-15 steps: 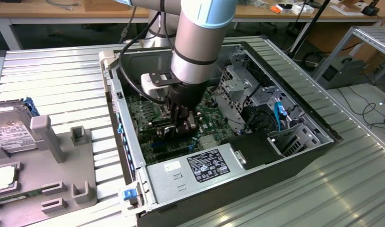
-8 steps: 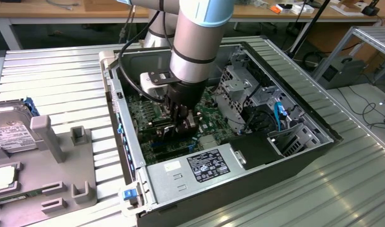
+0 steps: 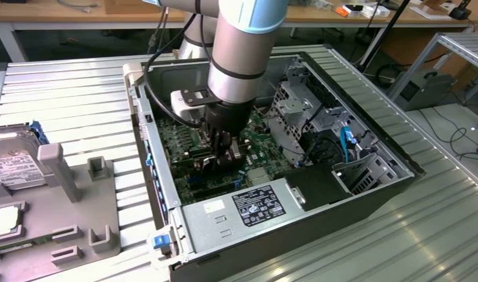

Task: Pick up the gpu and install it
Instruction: 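Insert the gpu into the slot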

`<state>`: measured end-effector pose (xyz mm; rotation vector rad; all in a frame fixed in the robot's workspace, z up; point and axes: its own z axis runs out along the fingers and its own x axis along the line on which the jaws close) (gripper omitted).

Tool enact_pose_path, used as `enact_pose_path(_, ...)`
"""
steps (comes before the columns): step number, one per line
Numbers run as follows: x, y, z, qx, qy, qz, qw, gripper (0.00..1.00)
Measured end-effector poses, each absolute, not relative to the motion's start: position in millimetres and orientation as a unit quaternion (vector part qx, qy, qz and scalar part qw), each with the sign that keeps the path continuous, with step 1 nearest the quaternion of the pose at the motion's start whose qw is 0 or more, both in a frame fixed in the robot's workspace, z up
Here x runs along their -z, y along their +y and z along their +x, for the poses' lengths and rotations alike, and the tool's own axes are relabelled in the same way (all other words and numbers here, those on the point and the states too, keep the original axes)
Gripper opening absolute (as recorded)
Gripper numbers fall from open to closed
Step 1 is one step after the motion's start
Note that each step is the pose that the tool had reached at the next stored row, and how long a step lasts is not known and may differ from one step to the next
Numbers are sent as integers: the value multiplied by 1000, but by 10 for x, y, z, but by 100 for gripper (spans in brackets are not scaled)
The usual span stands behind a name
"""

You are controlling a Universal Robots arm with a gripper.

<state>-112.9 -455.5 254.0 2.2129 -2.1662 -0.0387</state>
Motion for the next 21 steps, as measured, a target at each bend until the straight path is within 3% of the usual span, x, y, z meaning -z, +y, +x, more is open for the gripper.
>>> enact_pose_path(13, -2540, -4551, -1158, 13, -699, 714, 22, 27)
enact_pose_path(15, -2539, -4552, -1158, 12, -699, 714, 22, 34)
enact_pose_path(21, -2686, -4515, -1158, 9, -699, 714, 24, 34)
